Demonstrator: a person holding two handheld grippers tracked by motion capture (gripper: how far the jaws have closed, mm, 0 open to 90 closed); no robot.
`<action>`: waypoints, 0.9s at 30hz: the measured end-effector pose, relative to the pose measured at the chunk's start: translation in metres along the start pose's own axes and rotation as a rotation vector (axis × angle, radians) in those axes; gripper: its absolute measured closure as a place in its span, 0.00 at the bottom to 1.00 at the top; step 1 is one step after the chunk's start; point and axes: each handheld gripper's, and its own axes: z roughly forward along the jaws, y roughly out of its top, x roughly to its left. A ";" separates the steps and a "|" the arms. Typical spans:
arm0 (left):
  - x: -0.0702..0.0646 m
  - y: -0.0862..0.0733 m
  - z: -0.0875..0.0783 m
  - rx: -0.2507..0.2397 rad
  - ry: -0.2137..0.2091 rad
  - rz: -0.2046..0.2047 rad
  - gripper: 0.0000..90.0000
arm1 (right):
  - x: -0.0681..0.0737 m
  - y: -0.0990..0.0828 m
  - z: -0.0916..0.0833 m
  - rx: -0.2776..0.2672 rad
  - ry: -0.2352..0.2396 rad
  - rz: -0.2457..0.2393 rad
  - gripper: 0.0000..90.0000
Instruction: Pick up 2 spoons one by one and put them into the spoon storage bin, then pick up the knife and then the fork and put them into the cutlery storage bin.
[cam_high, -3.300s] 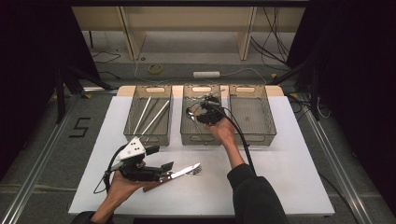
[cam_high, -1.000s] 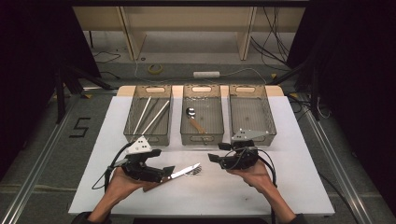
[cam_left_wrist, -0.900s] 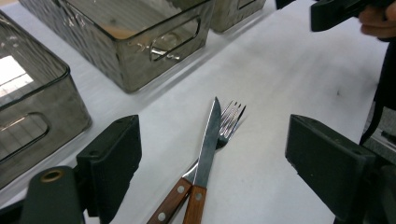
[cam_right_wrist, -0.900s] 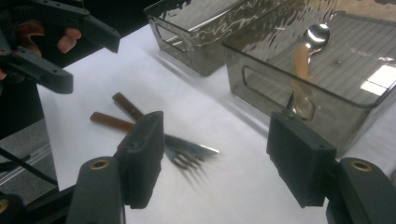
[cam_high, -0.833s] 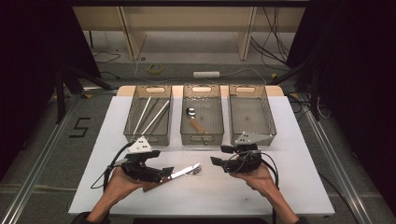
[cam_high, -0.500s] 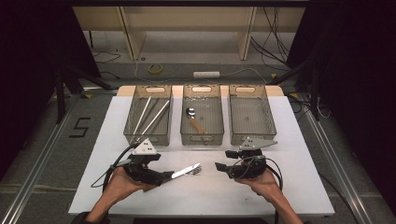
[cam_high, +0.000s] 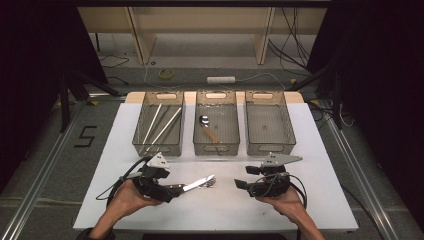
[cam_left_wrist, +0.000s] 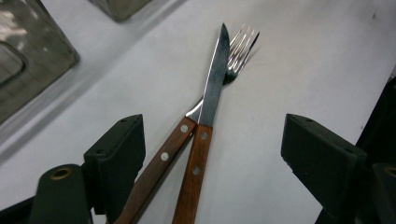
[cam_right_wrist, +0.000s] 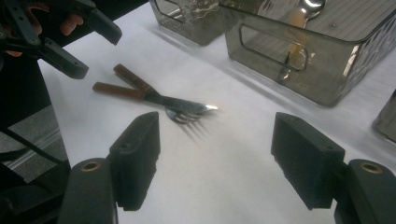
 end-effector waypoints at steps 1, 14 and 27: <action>-0.001 -0.001 0.002 0.014 -0.005 0.000 0.24 | 0.000 -0.001 0.000 0.001 0.001 0.002 0.37; -0.005 -0.006 0.015 0.183 0.004 0.038 0.28 | 0.002 -0.007 -0.005 0.016 -0.001 -0.008 0.37; -0.002 -0.014 0.022 0.271 0.047 0.080 0.45 | 0.008 -0.011 -0.008 0.031 -0.005 -0.025 0.38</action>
